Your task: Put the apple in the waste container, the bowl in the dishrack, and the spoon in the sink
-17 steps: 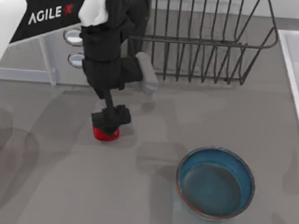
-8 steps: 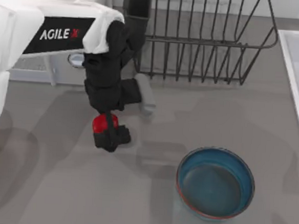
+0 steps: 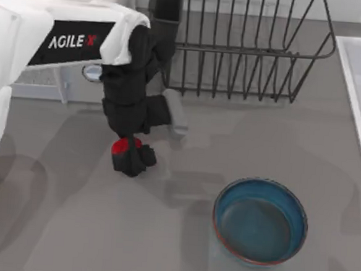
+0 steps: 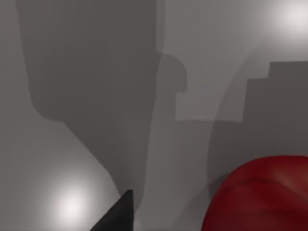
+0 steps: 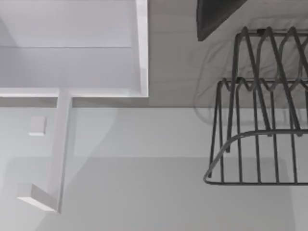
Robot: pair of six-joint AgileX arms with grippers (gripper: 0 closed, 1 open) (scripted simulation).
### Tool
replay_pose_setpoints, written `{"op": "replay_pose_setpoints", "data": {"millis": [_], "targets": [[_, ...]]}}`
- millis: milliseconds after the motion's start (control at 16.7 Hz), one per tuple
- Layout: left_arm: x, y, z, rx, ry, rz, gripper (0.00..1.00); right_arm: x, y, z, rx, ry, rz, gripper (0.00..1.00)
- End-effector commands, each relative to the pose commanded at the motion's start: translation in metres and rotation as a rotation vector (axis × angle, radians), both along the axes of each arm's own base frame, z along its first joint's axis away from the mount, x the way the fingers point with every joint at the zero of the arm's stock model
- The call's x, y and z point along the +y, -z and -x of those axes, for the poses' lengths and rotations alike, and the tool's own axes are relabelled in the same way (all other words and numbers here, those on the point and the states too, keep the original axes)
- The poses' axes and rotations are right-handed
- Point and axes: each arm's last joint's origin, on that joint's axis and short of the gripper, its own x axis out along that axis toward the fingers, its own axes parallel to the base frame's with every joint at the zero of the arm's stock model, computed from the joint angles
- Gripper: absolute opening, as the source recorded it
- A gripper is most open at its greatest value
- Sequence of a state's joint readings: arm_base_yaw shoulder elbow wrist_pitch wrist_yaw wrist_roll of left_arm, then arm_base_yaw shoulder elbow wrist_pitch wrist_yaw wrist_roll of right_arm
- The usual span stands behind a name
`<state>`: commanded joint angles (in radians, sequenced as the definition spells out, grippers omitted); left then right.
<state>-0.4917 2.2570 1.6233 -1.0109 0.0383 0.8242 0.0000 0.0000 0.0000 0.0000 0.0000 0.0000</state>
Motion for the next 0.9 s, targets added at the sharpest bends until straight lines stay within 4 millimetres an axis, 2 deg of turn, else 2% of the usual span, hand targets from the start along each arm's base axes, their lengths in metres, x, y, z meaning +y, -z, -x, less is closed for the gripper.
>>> {"op": "replay_pose_setpoints", "data": {"millis": [420, 900], "targets": [[0.0000, 0.0000, 0.0000, 0.000, 0.000, 0.000, 0.02, 0.0000, 0.0000, 0.0000, 0.000, 0.000, 0.000, 1.00], [0.0000, 0.0000, 0.0000, 0.000, 0.000, 0.000, 0.00, 0.0000, 0.0000, 0.0000, 0.000, 0.000, 0.000, 1.00]]}}
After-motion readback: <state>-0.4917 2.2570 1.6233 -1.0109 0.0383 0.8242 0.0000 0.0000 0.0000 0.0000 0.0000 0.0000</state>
